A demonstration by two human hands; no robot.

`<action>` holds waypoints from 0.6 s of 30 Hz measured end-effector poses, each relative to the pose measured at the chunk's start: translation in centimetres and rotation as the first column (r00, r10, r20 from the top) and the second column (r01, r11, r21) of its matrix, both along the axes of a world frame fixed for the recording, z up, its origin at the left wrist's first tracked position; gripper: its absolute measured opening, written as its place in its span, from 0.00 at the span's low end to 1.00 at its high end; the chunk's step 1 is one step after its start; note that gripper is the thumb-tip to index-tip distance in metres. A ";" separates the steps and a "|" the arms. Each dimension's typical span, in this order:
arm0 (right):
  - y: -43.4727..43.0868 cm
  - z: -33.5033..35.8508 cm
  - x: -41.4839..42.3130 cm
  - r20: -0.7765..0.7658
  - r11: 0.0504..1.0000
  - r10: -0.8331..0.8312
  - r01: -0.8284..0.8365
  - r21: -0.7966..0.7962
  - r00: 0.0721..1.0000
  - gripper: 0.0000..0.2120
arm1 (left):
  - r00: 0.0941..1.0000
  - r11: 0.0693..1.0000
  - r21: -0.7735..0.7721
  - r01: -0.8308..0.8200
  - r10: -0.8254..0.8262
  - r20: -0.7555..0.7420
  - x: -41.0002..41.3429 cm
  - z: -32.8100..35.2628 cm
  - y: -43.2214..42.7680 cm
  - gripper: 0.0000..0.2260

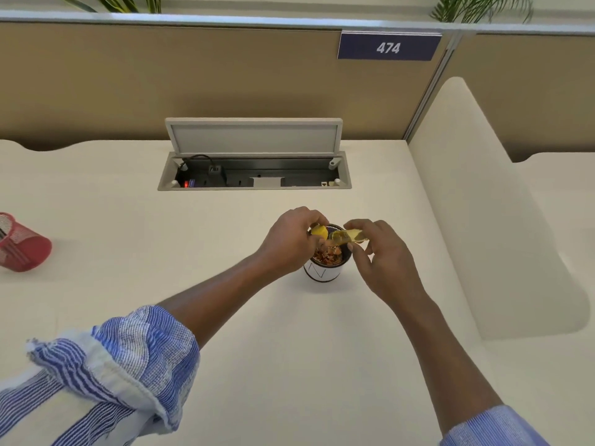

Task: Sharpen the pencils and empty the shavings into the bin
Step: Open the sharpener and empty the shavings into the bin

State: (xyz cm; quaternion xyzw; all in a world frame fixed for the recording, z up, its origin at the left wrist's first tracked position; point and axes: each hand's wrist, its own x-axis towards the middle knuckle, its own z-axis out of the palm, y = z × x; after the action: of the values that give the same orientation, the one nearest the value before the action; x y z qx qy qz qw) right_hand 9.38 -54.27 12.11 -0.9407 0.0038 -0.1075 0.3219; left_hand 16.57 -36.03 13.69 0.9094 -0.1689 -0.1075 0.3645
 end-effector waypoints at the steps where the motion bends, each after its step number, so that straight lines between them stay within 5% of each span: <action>1: 0.0 0.1 0.1 0.000 1.000 0.007 -0.007 -0.023 1.000 0.16 | 1.000 1.000 0.002 -0.002 0.002 0.005 0.0 0.0 0.0 0.12; 9: 0.4 0.8 0.1 0.061 0.988 0.054 -0.045 -0.146 0.997 0.12 | 0.998 0.996 -0.054 -0.069 0.069 -0.015 0.4 -0.3 0.4 0.11; 14: 0.7 1.2 -0.2 0.092 0.994 0.038 -0.028 -0.110 0.995 0.10 | 0.911 0.924 -0.264 -0.276 0.164 -0.379 1.6 0.2 0.9 0.09; 18: 1.5 1.2 -0.1 0.082 0.994 0.074 -0.067 -0.089 0.994 0.15 | 0.840 0.890 -0.319 -0.326 0.118 -0.530 2.2 0.6 1.1 0.13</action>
State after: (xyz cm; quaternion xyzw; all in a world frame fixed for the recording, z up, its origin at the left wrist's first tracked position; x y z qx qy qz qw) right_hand 9.27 -52.80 13.30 -0.9478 -0.0479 -0.1363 0.2843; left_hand 18.79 -34.90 14.28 0.7711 0.0211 -0.2569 0.5821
